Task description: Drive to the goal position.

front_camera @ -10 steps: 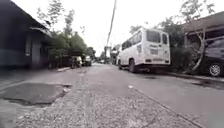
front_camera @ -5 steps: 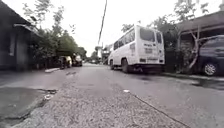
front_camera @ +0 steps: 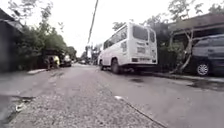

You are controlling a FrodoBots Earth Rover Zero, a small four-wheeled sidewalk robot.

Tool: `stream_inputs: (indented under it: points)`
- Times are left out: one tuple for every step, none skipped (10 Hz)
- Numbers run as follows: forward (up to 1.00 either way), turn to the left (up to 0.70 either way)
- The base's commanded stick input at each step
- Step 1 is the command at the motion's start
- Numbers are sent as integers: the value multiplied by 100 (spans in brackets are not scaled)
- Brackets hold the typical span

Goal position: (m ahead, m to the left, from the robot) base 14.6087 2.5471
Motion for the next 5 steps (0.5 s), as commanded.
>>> stream_inputs:
  points:
    - [70, 27]
    - [70, 27]
    - [70, 27]
    - [70, 27]
    - [75, 27]
